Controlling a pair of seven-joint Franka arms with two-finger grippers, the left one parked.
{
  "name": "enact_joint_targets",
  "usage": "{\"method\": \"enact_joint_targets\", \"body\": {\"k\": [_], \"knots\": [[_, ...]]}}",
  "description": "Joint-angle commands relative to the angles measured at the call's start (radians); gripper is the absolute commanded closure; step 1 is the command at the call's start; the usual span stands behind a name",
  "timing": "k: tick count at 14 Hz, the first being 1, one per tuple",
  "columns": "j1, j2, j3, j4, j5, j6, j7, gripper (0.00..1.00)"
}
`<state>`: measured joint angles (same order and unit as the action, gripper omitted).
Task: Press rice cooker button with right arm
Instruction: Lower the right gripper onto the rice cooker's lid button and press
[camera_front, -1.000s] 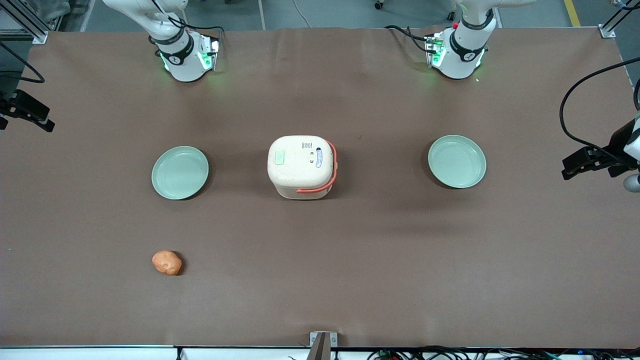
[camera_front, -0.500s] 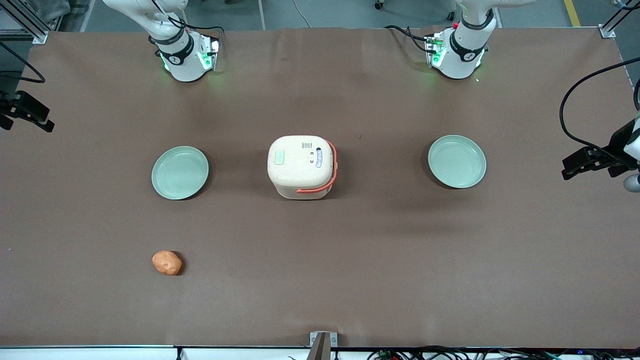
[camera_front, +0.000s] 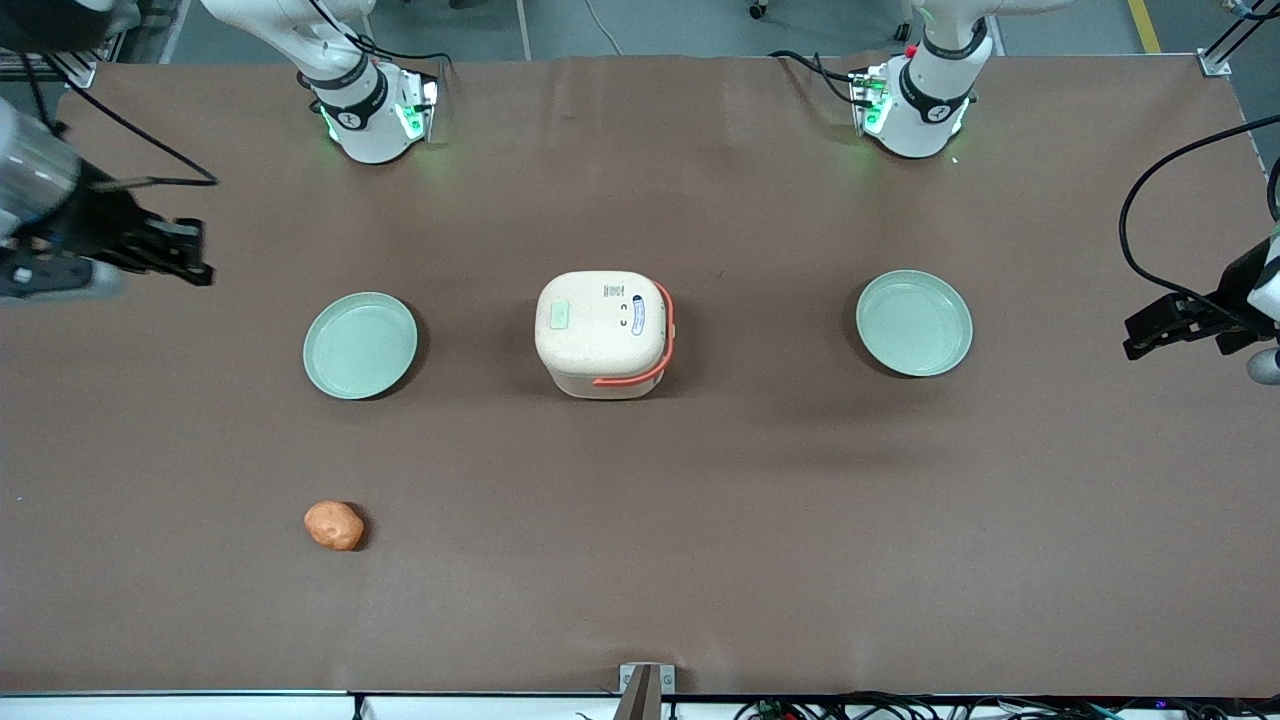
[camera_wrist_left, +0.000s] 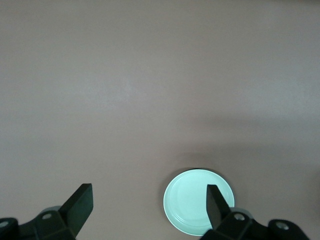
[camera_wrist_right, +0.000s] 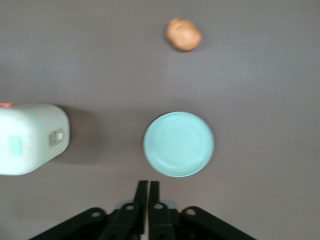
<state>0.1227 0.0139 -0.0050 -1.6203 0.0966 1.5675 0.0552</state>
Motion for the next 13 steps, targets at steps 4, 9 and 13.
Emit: {"method": "enact_joint_targets", "body": {"k": [4,9,13], "knots": [[0.288,0.113,-0.006,-0.010,0.008,0.081,0.282,0.98],[0.448,0.237,-0.006,-0.016,0.014,0.216,0.454,0.99],[0.511,0.319,-0.006,-0.018,0.014,0.261,0.511,1.00]]}}
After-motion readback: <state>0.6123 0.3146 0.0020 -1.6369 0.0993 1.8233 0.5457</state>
